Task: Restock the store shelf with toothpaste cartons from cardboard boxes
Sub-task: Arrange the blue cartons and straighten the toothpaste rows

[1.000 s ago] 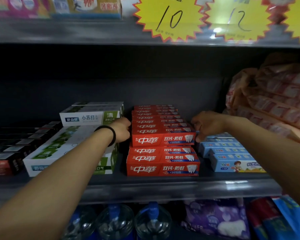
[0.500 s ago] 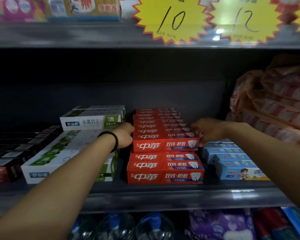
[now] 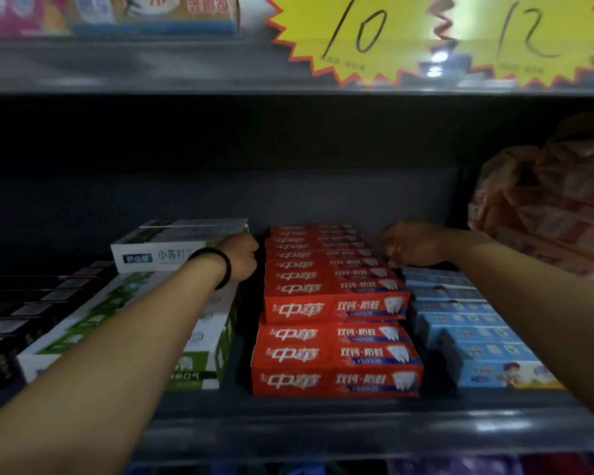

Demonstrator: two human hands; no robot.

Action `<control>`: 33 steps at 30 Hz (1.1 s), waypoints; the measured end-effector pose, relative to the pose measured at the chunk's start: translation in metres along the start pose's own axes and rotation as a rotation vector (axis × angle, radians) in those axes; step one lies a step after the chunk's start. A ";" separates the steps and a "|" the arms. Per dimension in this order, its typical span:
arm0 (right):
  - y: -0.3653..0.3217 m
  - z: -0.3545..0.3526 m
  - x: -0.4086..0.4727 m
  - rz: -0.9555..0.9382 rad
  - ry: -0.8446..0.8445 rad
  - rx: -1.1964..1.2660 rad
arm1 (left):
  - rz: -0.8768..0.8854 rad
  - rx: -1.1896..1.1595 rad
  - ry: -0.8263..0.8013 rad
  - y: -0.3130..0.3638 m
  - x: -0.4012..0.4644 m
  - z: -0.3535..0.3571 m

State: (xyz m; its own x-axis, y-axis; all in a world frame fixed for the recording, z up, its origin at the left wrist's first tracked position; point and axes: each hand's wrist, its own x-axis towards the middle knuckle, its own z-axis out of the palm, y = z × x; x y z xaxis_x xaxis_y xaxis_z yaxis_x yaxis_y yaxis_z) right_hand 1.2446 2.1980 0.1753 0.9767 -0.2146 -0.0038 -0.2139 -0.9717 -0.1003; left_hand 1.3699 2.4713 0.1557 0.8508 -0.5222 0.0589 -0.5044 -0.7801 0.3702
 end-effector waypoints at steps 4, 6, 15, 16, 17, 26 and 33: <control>-0.003 -0.004 0.028 -0.023 0.060 -0.008 | -0.016 0.017 0.001 0.002 0.028 -0.004; -0.004 -0.004 0.039 -0.033 0.061 0.021 | -0.033 0.016 0.003 0.003 0.040 -0.006; 0.007 0.003 0.071 -0.022 0.021 0.016 | 0.003 -0.021 -0.019 0.005 0.079 0.004; 0.009 0.005 0.074 -0.015 0.006 0.015 | 0.004 -0.026 -0.015 0.006 0.081 0.006; 0.011 0.008 0.078 -0.008 0.001 0.015 | 0.007 -0.030 -0.007 0.006 0.082 0.007; 0.010 0.011 0.084 -0.038 -0.022 0.032 | 0.014 -0.063 0.003 0.008 0.085 0.010; 0.016 0.007 0.073 -0.017 -0.015 0.081 | 0.032 -0.032 -0.006 0.004 0.075 0.003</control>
State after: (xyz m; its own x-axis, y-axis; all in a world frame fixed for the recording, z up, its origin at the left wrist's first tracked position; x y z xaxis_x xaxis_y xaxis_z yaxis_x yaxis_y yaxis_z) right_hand 1.3123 2.1678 0.1662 0.9805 -0.1961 -0.0165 -0.1958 -0.9639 -0.1802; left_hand 1.4310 2.4280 0.1589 0.8333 -0.5490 0.0652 -0.5264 -0.7517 0.3972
